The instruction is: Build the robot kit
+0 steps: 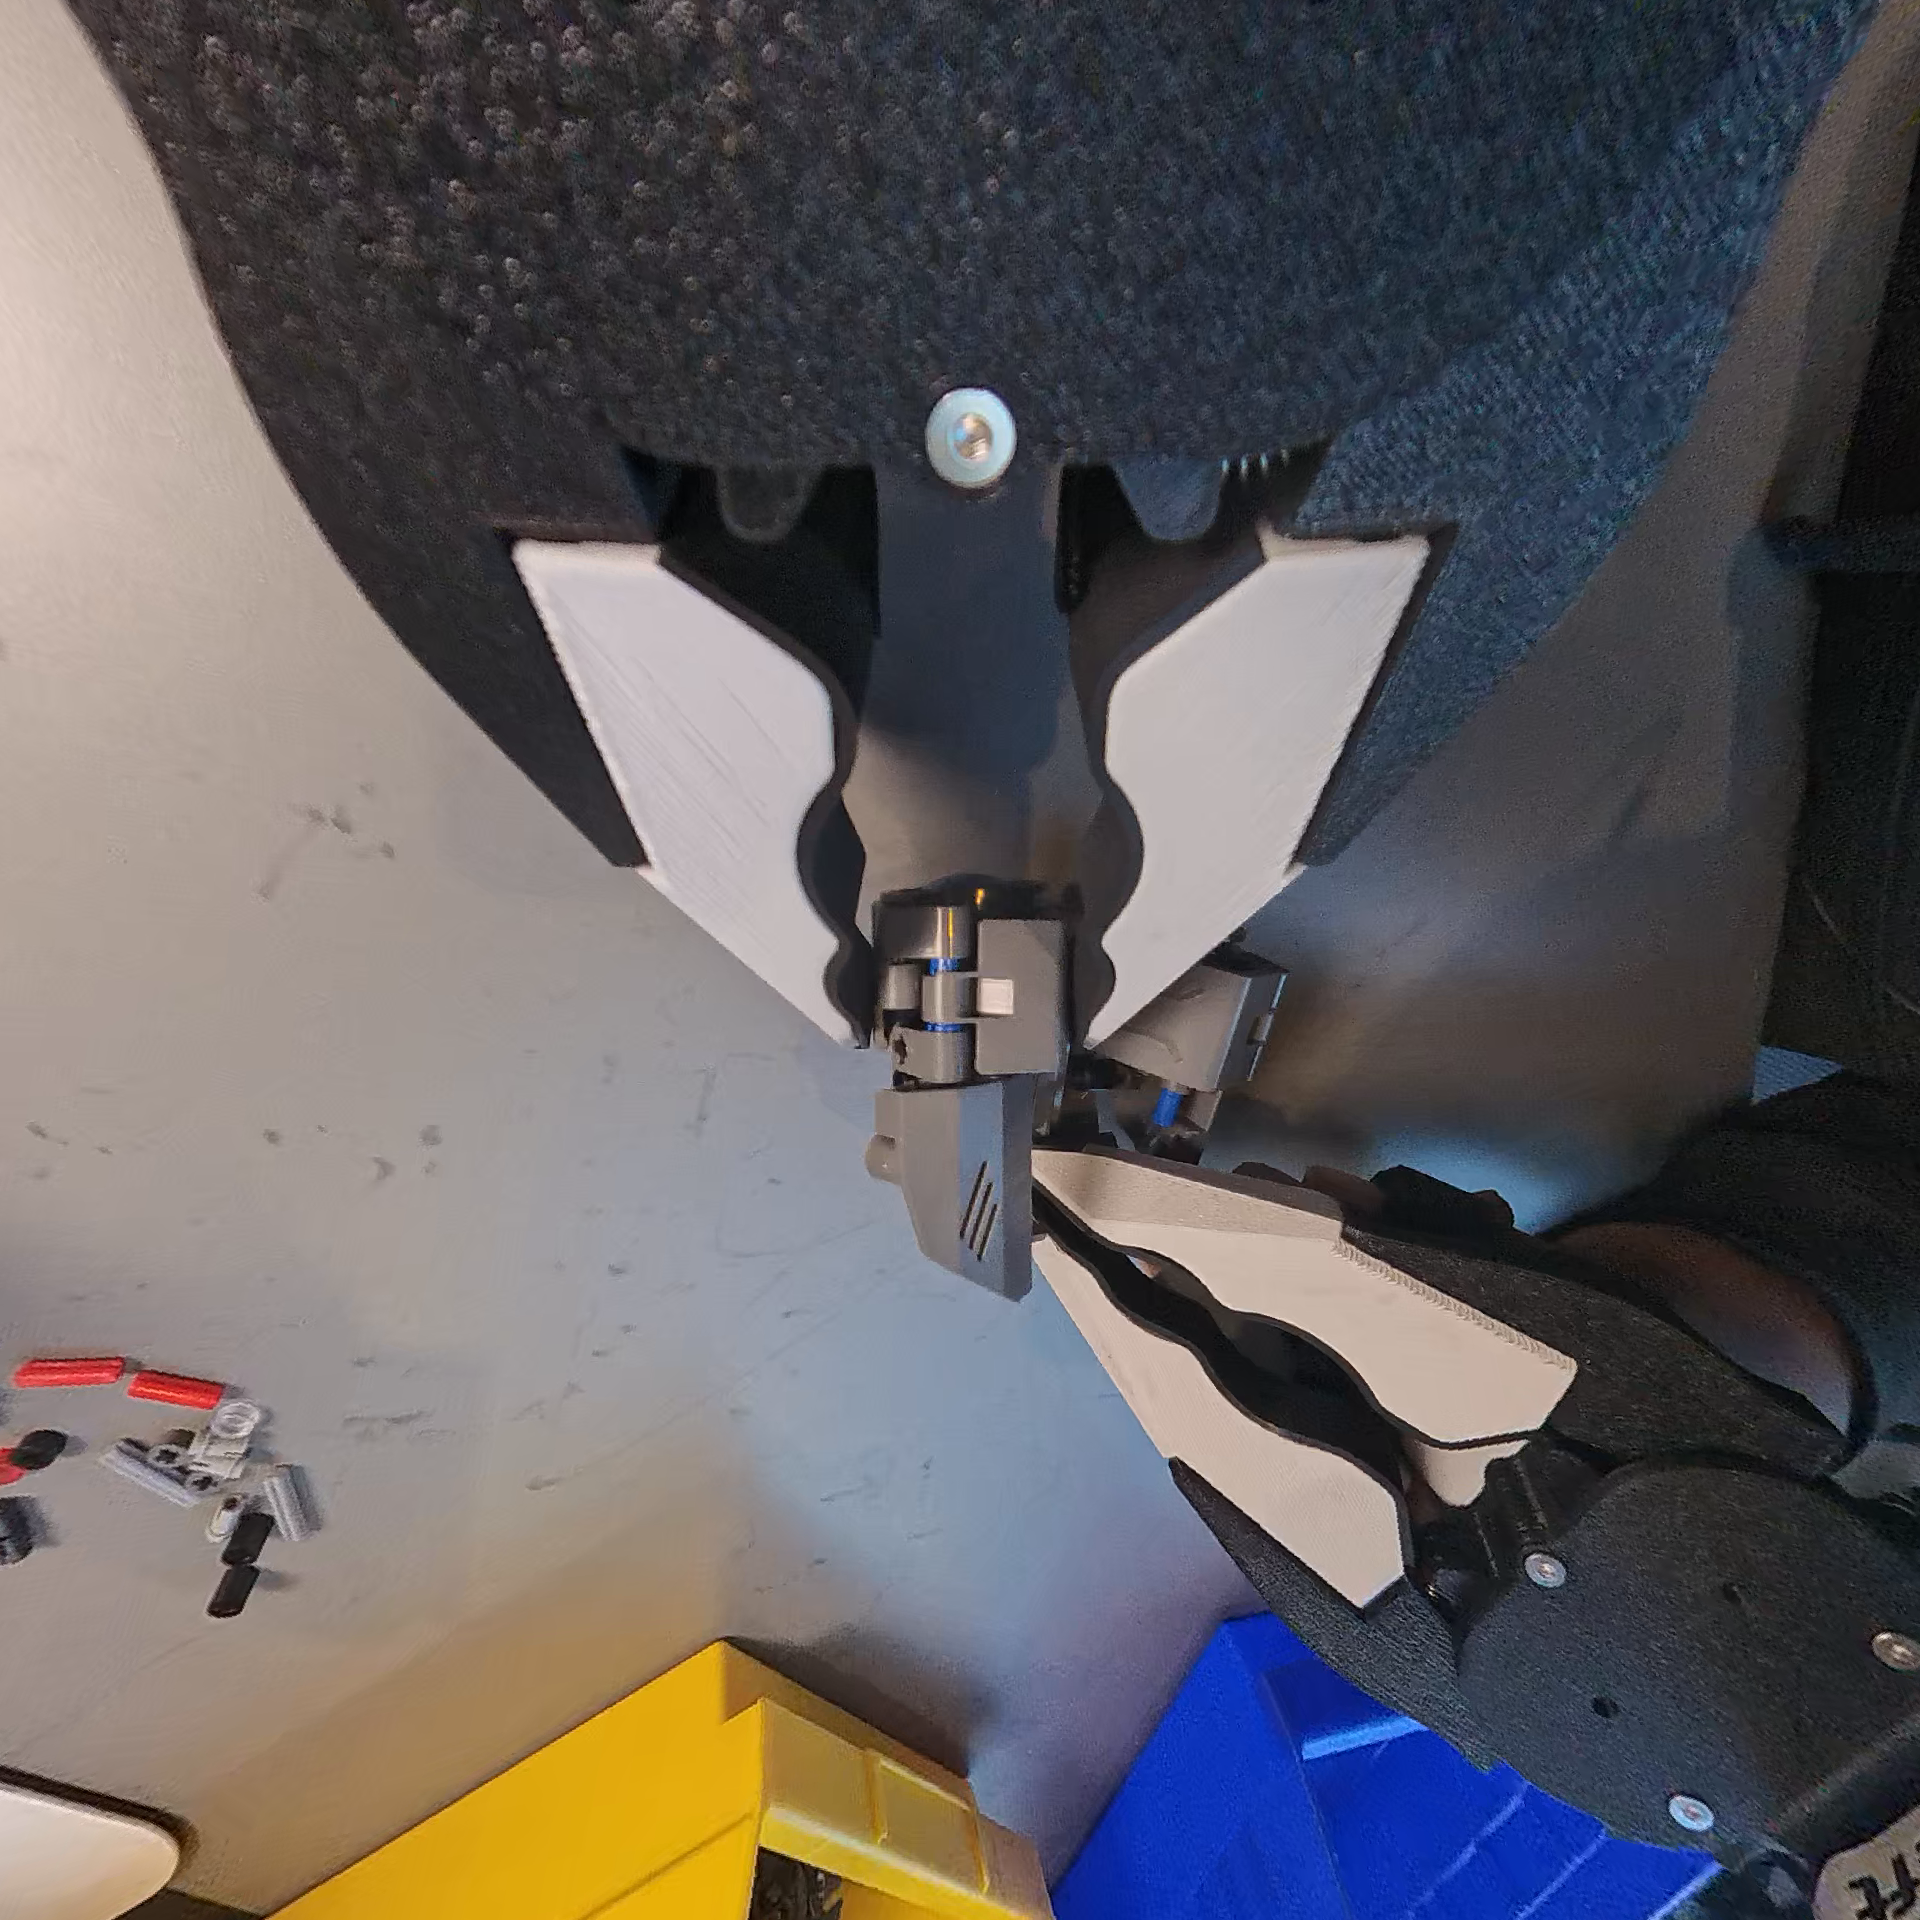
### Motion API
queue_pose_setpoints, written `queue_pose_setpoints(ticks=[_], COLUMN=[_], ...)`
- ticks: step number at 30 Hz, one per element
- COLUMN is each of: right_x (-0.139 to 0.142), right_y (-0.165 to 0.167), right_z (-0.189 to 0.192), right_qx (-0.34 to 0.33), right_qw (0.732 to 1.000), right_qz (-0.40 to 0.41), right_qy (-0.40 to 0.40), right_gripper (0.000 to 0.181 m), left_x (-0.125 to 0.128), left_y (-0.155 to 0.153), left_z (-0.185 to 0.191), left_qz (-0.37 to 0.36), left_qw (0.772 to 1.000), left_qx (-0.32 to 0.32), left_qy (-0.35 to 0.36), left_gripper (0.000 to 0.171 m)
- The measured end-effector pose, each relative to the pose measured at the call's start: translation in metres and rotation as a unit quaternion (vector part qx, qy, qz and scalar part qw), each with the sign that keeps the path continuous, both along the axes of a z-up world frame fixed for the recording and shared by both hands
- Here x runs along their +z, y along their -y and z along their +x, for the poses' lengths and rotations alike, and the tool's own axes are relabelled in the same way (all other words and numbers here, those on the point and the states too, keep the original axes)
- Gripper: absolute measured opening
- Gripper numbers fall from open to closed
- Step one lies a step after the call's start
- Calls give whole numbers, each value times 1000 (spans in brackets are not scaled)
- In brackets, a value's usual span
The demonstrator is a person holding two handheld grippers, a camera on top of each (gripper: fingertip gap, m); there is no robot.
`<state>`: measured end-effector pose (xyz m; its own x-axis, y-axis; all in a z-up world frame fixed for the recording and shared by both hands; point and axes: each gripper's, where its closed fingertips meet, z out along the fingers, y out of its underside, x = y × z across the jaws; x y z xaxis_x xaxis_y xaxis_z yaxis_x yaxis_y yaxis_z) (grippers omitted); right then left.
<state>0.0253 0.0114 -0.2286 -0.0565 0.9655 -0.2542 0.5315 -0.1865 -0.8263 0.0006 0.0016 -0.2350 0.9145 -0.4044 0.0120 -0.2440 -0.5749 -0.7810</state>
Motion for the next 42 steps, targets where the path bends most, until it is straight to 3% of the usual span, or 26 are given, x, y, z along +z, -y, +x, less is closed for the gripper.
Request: queue_pose_setpoints(ticks=[15, 29, 36, 42], right_x=[-2, -7, -8, -9], right_y=[-6, 0, 3, 6], right_z=[0, -3, -3, -7], right_qx=[-29, -18, -20, -26], right_qw=[995, 993, 996, 996], right_qz=[80, 93, 11, -2], right_qy=[43, 64, 91, 83], right_gripper=[35, 35, 35, 34], left_x=[0, 2, 6, 10], left_y=[1, 2, 2, 2], left_z=[-3, -4, -6, -10], left_qz=[-1, 13, 55, 60], left_qw=[1000, 999, 997, 996], left_qx=[14, 25, 46, 54], left_qy=[6, 19, 24, 48], left_gripper=[2, 2, 2, 2])
